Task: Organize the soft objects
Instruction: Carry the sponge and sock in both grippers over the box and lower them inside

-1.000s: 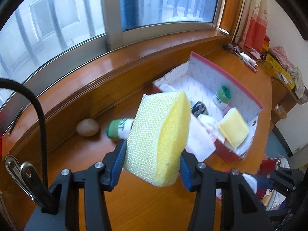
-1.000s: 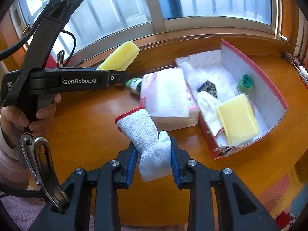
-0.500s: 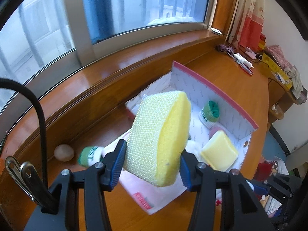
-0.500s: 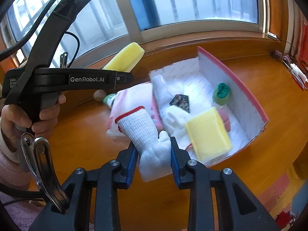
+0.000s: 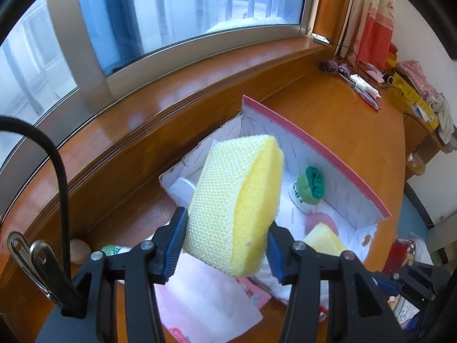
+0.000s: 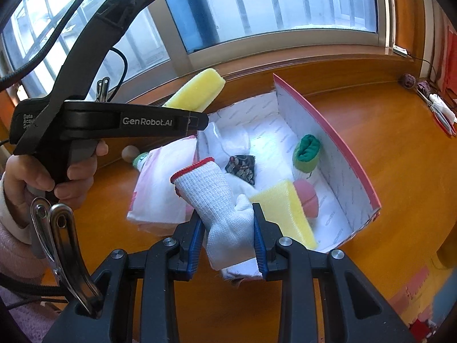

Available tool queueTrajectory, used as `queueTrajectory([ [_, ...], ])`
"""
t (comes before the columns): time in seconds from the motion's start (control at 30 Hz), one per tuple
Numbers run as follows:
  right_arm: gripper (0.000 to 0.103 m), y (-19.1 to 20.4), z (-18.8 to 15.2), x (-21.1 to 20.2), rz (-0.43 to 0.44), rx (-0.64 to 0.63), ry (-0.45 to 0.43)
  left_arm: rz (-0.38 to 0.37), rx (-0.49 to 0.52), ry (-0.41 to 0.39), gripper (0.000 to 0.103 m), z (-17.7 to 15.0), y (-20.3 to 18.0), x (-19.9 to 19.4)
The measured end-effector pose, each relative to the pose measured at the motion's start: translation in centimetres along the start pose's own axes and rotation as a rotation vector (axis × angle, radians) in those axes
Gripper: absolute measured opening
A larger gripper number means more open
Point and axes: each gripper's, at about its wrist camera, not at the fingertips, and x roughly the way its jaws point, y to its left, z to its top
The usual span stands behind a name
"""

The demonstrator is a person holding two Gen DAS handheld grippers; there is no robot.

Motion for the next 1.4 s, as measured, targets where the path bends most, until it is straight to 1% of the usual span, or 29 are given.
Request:
queueTrajectory([
  [0.37, 0.032, -1.5, 1.6, 1.7, -0.001, 0.016, 0.002, 0.009, 0.028, 0.018, 0.053, 2.9, -0.7, 2.7],
  [0.9, 0.032, -2.9, 3.4, 3.8, -0.007, 0.035, 0.015, 0.018, 0.074, 0.074, 0.054, 4.8, -1.2, 6.8],
  [1.13, 0.032, -3.4, 3.8, 4.3, -0.017, 0.053, 0.021, 0.003, 0.094, 0.116, 0.054, 5.6, -1.3, 8.9],
  [1.33, 0.032, -3.4, 3.9, 4.5, -0.024, 0.070, 0.028, 0.017, 0.119, 0.149, 0.054, 6.5, -1.5, 11.1],
  [1.4, 0.032, -3.3, 4.0, 4.6, -0.027, 0.072, 0.028, 0.011, 0.120, 0.162, 0.054, 6.7, -1.6, 11.7],
])
